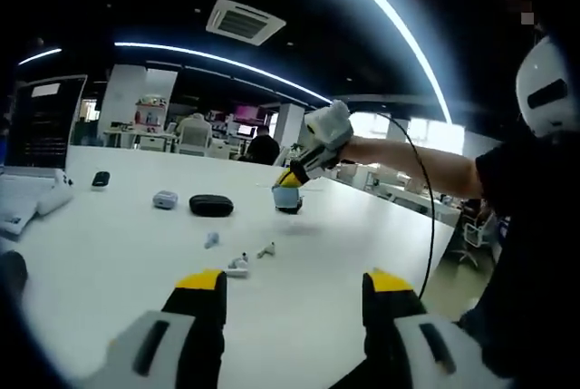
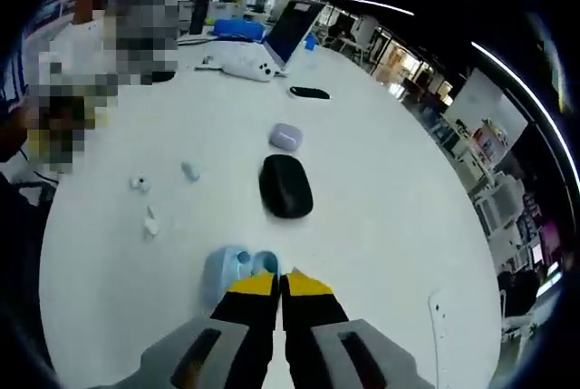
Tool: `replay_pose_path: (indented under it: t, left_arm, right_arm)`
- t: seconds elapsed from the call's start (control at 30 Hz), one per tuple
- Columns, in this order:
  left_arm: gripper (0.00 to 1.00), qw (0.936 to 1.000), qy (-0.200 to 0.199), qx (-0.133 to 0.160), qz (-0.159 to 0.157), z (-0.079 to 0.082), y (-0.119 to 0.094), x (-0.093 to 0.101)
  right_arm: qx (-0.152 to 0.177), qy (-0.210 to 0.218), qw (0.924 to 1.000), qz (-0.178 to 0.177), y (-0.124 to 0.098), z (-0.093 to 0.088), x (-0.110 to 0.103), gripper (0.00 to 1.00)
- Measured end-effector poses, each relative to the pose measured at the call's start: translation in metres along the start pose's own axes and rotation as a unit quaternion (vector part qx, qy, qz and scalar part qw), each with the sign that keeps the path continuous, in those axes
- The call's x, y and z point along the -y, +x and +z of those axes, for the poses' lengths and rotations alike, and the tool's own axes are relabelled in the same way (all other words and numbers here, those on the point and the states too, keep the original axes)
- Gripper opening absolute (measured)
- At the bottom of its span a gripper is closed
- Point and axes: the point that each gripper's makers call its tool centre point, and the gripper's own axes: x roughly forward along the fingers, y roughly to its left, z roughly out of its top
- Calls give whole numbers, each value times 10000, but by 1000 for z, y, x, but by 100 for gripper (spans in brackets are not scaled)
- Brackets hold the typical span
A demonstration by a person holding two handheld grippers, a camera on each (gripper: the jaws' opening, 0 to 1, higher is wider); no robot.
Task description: Pick up the earbuds from the table and place the earbuds into the earbud case
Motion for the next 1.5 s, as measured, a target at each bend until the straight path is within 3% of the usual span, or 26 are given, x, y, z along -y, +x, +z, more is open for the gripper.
replay_pose_path:
  t: [0.27,0.4,0.7,0.9,1.03,1.5]
  left_arm:
    - [62,9991,173,-100,-366,-4,20,18]
    - [62,9969,278,-257,-695,-13,38,33]
    - [62,9917,343,-523,-1121,-29,69,47]
    - [62,9899,324,-656,-1217,-38,84,51]
    - [61,9893,288,-709,-1239,-42,90,53]
    - [61,9883,358,-821,-1232,-50,100,52]
  right_arm:
    - [298,-425,9984,-212,-34,12,-44,1]
    - [441,-654,9963,-328,-50,13,-75,1]
    - [402,-1195,9902,-596,-55,0,-113,1]
    - [467,-1265,9888,-645,-48,-10,-131,1]
    - [474,-1494,9838,-872,-47,-14,-135,2]
    - [520,-2037,9707,-1161,-41,-15,-151,2]
